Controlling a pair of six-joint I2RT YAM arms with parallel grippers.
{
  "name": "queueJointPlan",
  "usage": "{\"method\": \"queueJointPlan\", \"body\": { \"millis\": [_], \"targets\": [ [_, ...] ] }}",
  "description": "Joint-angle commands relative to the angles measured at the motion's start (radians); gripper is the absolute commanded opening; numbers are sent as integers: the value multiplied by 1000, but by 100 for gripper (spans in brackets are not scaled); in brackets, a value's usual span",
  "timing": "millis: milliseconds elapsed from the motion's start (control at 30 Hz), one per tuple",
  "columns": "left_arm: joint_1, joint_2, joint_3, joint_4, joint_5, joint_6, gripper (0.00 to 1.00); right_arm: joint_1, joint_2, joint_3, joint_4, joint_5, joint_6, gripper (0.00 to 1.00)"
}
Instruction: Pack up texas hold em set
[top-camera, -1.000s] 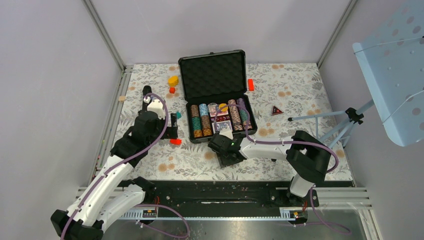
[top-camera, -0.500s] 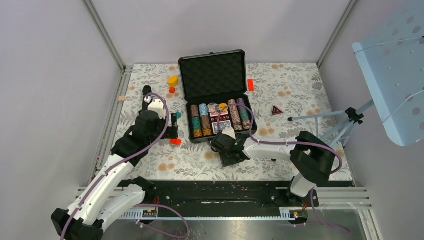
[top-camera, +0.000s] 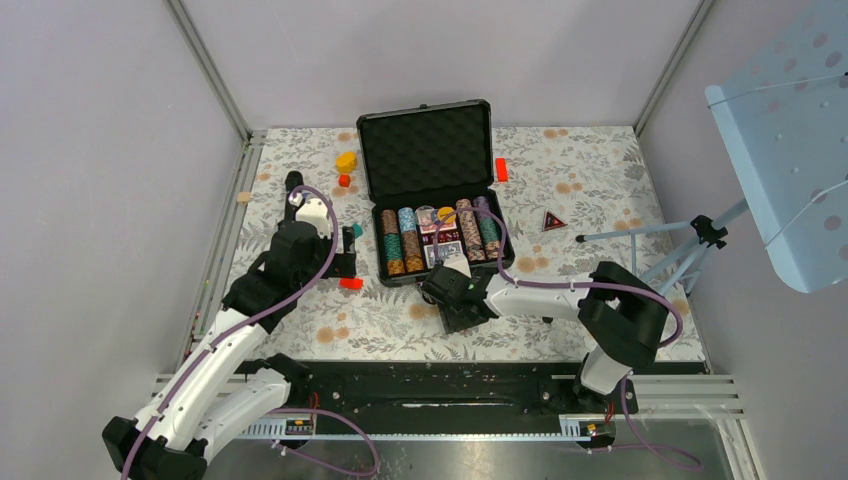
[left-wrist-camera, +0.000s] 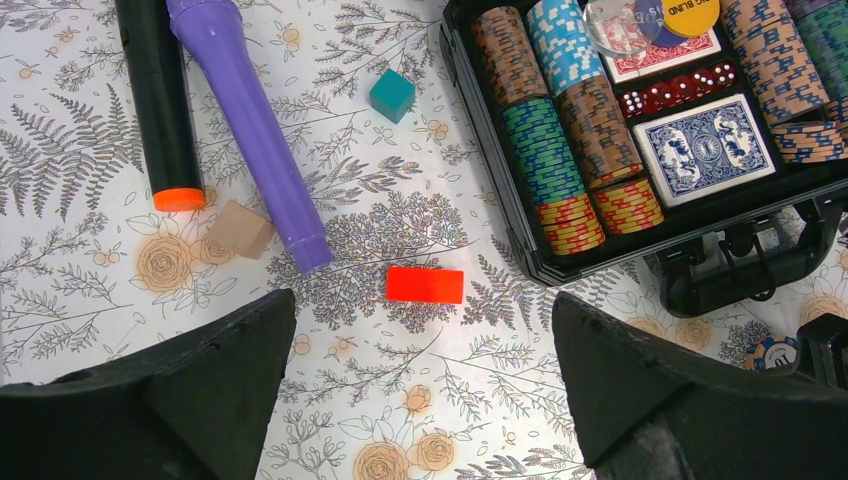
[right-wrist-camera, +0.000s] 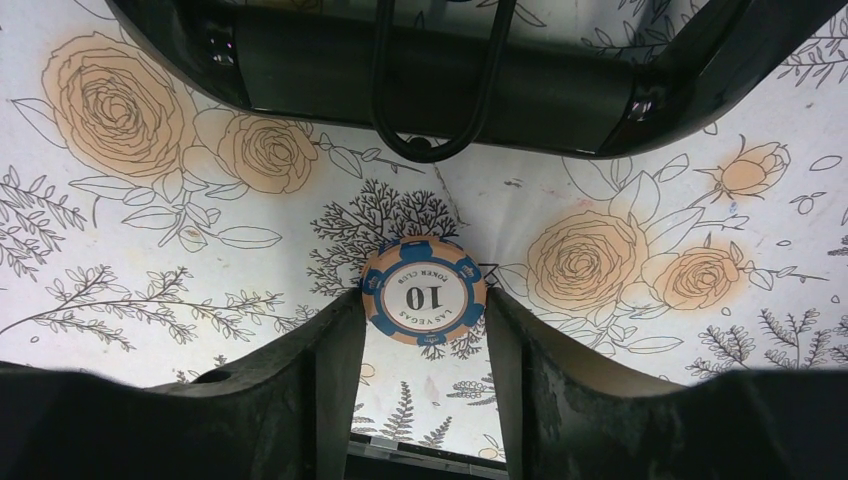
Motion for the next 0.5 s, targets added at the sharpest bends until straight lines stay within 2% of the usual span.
{"method": "queueJointPlan", "body": {
  "millis": [0,300,367,467],
  "targets": [
    [3,4,-1,43,19,-7,99,-19,83,-52,-128,4,-23,54],
    [4,2,-1,42,19,-6,99,-14,115,-32,-129,-44,-45,54],
    [4,3,-1,42,19,-6,99,-9,121,-26,-124,-57,-47,51],
    [3,4,0,43,19,-6,99,-4,135,-17,-117,-80,-50,43]
  ]
}}
